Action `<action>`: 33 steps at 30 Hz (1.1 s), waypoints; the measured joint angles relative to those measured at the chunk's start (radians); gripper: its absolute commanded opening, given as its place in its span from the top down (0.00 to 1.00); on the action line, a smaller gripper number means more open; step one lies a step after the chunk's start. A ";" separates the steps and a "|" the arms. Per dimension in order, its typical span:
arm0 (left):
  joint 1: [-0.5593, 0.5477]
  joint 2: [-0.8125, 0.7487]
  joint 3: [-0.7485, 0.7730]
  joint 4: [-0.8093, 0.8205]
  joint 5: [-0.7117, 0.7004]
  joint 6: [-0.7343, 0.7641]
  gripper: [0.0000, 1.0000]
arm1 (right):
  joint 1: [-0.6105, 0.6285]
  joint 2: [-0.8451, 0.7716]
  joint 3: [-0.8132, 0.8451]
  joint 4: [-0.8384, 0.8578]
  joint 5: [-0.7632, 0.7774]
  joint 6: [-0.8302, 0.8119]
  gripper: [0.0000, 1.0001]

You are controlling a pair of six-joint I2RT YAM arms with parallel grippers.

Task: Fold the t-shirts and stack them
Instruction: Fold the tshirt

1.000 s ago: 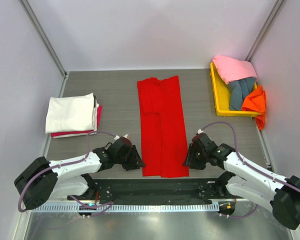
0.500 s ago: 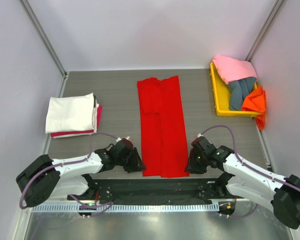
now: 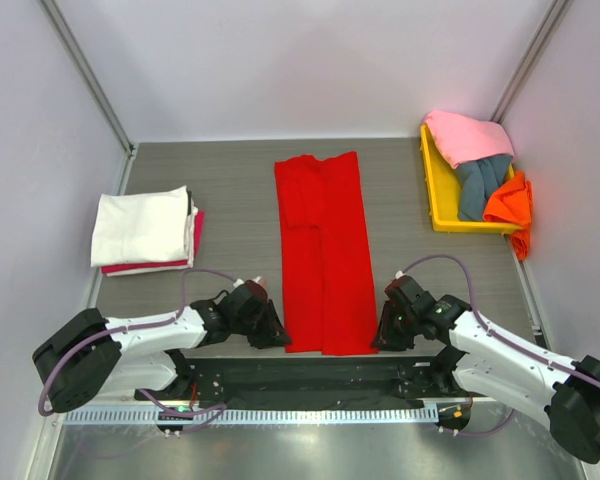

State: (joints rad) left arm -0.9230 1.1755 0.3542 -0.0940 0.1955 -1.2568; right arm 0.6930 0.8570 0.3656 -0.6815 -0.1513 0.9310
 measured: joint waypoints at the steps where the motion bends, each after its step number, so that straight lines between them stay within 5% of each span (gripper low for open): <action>1: -0.001 0.000 0.000 0.000 0.000 0.000 0.83 | 0.000 0.000 0.000 0.001 -0.001 0.001 0.81; 5: -0.005 0.000 -0.004 -0.002 -0.001 -0.003 1.00 | 0.000 -0.002 0.000 0.007 -0.011 0.006 0.99; 20: 0.005 -0.186 -0.006 -0.045 -0.004 -0.047 1.00 | 0.000 -0.075 0.111 -0.029 -0.032 0.006 0.99; 33: 0.278 -0.036 0.186 -0.019 -0.003 -0.017 1.00 | -0.113 0.261 0.460 -0.036 0.214 -0.161 0.99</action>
State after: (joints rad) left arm -0.6449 1.1393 0.5404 -0.1135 0.1925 -1.2739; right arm 0.5797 1.1179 0.8257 -0.7177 0.0628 0.7700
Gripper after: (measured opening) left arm 0.005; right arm 0.025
